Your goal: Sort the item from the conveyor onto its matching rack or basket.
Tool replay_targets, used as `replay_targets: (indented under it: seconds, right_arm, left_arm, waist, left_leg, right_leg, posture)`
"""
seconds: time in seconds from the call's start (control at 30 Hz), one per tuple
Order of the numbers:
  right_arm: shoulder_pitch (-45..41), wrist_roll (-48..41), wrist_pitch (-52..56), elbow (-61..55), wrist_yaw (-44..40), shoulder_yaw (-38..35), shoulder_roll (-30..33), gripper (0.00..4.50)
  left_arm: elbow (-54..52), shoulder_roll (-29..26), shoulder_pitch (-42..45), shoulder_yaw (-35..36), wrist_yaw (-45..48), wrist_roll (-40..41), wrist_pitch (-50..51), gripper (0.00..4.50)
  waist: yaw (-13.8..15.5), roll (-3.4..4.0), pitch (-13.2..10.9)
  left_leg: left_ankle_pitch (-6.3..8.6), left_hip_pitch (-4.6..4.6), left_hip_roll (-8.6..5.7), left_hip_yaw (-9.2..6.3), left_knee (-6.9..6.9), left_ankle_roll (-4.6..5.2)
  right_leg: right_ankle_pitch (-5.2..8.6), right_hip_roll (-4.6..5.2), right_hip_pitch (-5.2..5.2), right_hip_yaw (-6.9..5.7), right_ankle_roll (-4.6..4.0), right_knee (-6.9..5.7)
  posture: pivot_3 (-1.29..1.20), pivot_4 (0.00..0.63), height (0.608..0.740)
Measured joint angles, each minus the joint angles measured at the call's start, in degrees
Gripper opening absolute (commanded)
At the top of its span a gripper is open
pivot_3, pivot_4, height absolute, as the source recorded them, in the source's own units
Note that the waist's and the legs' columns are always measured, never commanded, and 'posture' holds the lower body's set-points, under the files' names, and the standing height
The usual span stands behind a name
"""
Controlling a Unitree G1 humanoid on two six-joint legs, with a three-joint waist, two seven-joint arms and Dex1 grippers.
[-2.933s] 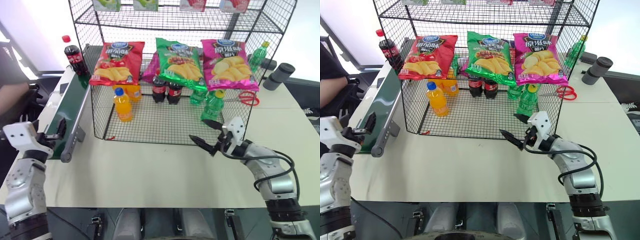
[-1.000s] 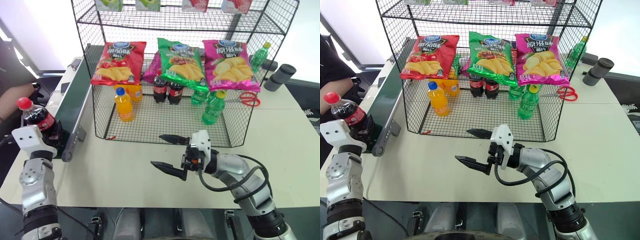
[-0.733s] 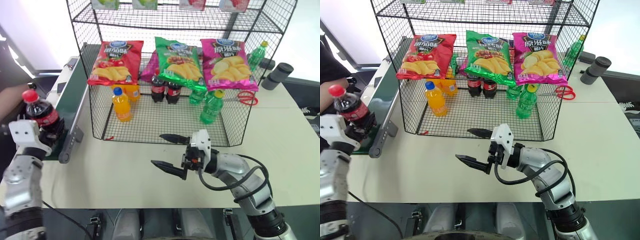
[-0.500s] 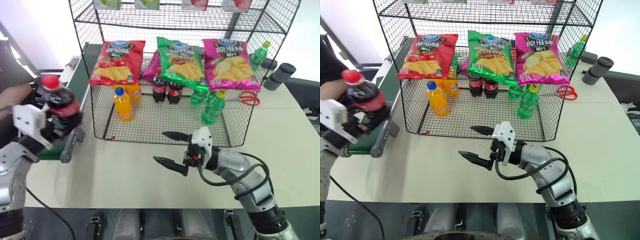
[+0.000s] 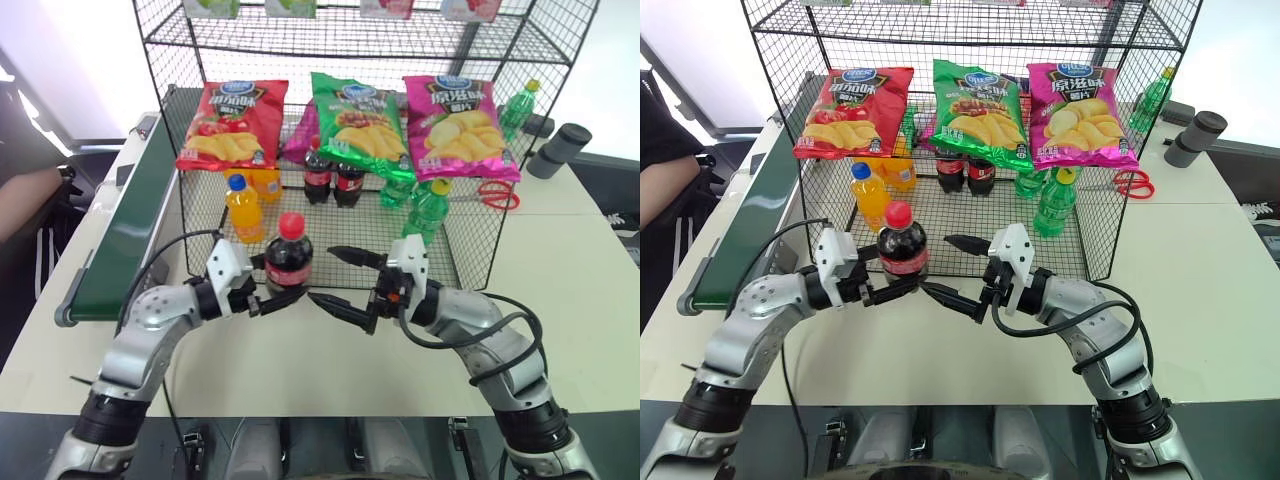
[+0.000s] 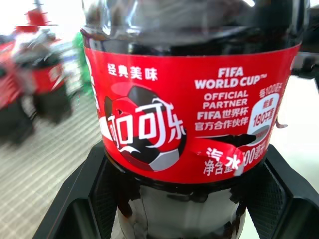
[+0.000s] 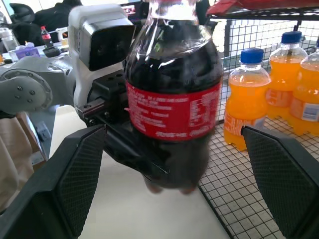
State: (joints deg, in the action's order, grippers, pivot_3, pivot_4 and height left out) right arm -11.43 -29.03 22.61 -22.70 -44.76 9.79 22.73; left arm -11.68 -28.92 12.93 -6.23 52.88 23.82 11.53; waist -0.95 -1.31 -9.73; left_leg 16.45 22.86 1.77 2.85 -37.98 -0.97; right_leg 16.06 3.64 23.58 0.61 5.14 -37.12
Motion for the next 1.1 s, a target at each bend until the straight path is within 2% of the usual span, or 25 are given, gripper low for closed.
replay_targets:
  seconds: [0.3,0.4,0.43,0.47,0.57,0.67,0.7,0.93,1.1]
  right_arm:
    - [0.82,-0.05,0.35,-0.97,1.96,-0.03,-0.42,4.5]
    - [1.48,-0.73,0.56,-1.24,2.28,-0.07,-0.63,3.71]
    - [1.66,-0.89,0.71,-1.27,2.47,-0.21,-0.77,3.16]
    - [1.69,-1.03,0.79,-1.27,2.5,-0.27,-0.76,2.92]
    - [1.89,-1.14,0.82,-1.39,2.5,-0.57,-0.75,2.9]
    - [1.93,-1.03,0.81,-1.38,2.56,-0.61,-0.8,2.9]
    - [1.94,-0.94,0.82,-1.38,2.65,-0.29,-0.89,2.9]
    - [1.14,0.54,-0.39,0.98,4.29,-0.25,-2.79,2.9]
    - [-0.77,6.49,-6.05,9.19,9.15,-2.49,-5.05,2.9]
  left_arm:
    - [2.32,2.73,2.87,-4.25,4.12,-1.2,-1.29,2.86]
    - [2.62,3.07,3.04,-4.3,4.4,-2.06,-1.66,2.86]
    - [2.65,3.2,3.05,-4.37,4.42,-2.13,-1.66,2.86]
    - [2.67,3.29,3.07,-4.39,4.42,-2.17,-1.66,2.86]
    - [2.69,3.56,3.41,-4.43,4.41,-2.34,-1.14,2.86]
    - [2.63,3.89,3.7,-4.39,4.6,-1.68,0.69,4.29]
    - [2.45,4.22,3.75,-4.4,4.53,-1.31,1.34,4.46]
    - [3.28,2.53,1.4,-3.27,1.68,-5.05,-1.09,4.46]
    - [6.69,2.96,-5.18,5.13,-4.62,-4.62,-2.11,4.46]
  waist:
    - [0.16,0.0,0.0]
    - [0.24,0.0,0.0]
    - [0.24,0.0,0.0]
    - [0.24,0.0,0.0]
    - [0.24,0.0,0.0]
    - [0.21,0.0,0.0]
    - [0.21,0.0,0.0]
    - [0.0,0.0,0.0]
    - [0.18,0.0,0.0]
  left_leg:
    - [-0.01,0.0,0.01,-0.01,-0.13,0.02]
    - [-0.01,0.0,0.01,-0.02,-0.14,0.02]
    - [-0.01,0.0,0.01,-0.02,-0.15,0.02]
    - [-0.01,0.0,0.01,-0.02,-0.15,0.02]
    - [-0.01,-0.01,0.02,-0.03,-0.16,0.02]
    - [-0.01,-0.01,0.02,-0.03,-0.17,0.02]
    - [-0.01,-0.01,0.03,-0.04,-0.17,0.02]
    - [-0.01,-0.12,0.05,-0.02,-0.16,0.02]
    - [-0.01,-0.14,0.07,-0.02,-0.16,0.02]
  right_leg:
    - [0.0,-0.32,-0.04,-0.01,0.04,-0.06]
    - [0.0,-0.36,-0.05,-0.01,0.05,-0.07]
    - [0.0,-0.36,-0.05,-0.01,0.05,-0.07]
    - [0.0,-0.36,-0.05,-0.01,0.05,-0.07]
    - [0.0,-0.38,-0.06,-0.02,0.05,-0.08]
    - [0.0,-0.4,-0.06,-0.03,0.05,-0.08]
    - [0.0,-0.4,-0.06,-0.03,0.05,-0.08]
    - [0.0,-0.43,-0.1,0.01,0.05,-0.12]
    - [0.0,-0.4,-0.11,0.0,0.05,-0.14]
  posture:
    - [0.0,0.15,0.74]
    - [0.0,0.15,0.74]
    - [0.0,0.15,0.74]
    - [0.0,0.15,0.74]
    - [0.0,0.15,0.74]
    - [0.0,0.15,0.74]
    - [0.0,0.15,0.74]
    - [0.0,0.15,0.74]
    - [0.0,0.15,0.74]
